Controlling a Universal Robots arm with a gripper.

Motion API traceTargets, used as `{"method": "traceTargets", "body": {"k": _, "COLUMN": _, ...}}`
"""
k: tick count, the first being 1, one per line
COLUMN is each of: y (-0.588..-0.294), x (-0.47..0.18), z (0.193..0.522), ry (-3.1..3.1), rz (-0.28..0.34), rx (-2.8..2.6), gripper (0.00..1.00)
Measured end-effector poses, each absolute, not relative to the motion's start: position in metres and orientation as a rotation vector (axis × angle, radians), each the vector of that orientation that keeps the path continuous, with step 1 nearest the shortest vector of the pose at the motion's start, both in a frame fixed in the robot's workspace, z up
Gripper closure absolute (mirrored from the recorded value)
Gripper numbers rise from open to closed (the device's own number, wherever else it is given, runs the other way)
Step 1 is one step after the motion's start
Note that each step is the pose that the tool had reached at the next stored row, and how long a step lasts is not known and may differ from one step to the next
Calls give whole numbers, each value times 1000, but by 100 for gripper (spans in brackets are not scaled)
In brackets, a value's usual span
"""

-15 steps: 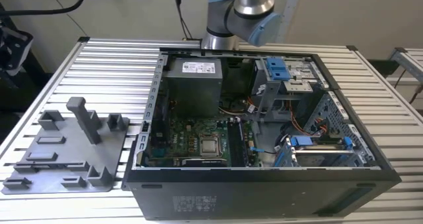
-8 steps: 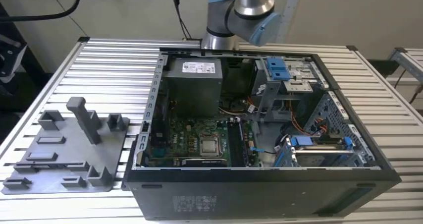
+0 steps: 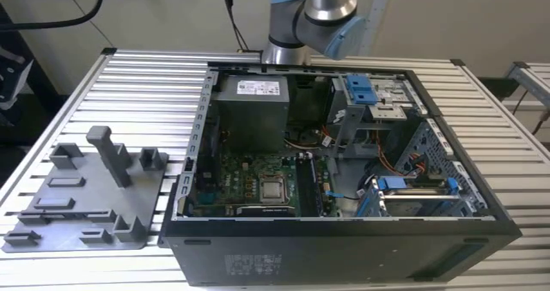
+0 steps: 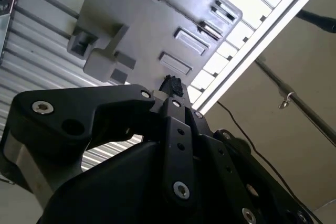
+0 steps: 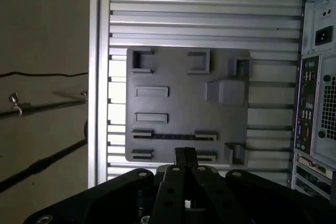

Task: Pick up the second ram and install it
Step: 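Reach for the second ram, then pick up the second ram and move it above second insertion slot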

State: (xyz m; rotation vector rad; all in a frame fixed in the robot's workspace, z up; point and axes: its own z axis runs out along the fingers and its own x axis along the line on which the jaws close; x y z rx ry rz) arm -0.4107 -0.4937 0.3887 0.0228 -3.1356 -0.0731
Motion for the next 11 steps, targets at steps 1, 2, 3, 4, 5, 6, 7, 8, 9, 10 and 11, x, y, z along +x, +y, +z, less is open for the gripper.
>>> {"method": "traceTargets", "body": {"k": 1, "y": -494, "x": -411, "z": 389, "ry": -3136, "rz": -73, "rx": 23, "gripper": 89}}
{"method": "traceTargets", "body": {"k": 2, "y": -494, "x": -411, "z": 389, "ry": -3136, "rz": -73, "rx": 23, "gripper": 89}}
{"method": "traceTargets", "body": {"k": 3, "y": -494, "x": -411, "z": 389, "ry": -3136, "rz": -73, "rx": 23, "gripper": 89}}
{"method": "traceTargets", "body": {"k": 4, "y": -494, "x": -411, "z": 389, "ry": -3136, "rz": -73, "rx": 23, "gripper": 89}}
{"method": "traceTargets", "body": {"k": 5, "y": -494, "x": -411, "z": 389, "ry": -3136, "rz": -73, "rx": 23, "gripper": 89}}
{"method": "traceTargets", "body": {"k": 6, "y": -494, "x": -411, "z": 389, "ry": -3136, "rz": -73, "rx": 23, "gripper": 89}}
{"method": "traceTargets", "body": {"k": 7, "y": -494, "x": -411, "z": 389, "ry": -3136, "rz": -73, "rx": 23, "gripper": 89}}
{"method": "traceTargets", "body": {"k": 8, "y": -494, "x": -411, "z": 389, "ry": -3136, "rz": -73, "rx": 23, "gripper": 89}}
{"method": "traceTargets", "body": {"k": 9, "y": -494, "x": -411, "z": 389, "ry": -3136, "rz": -73, "rx": 23, "gripper": 89}}
{"method": "traceTargets", "body": {"k": 10, "y": -494, "x": -411, "z": 389, "ry": -3136, "rz": -73, "rx": 23, "gripper": 89}}
{"method": "traceTargets", "body": {"k": 11, "y": -494, "x": -411, "z": 389, "ry": -3136, "rz": -73, "rx": 23, "gripper": 89}}
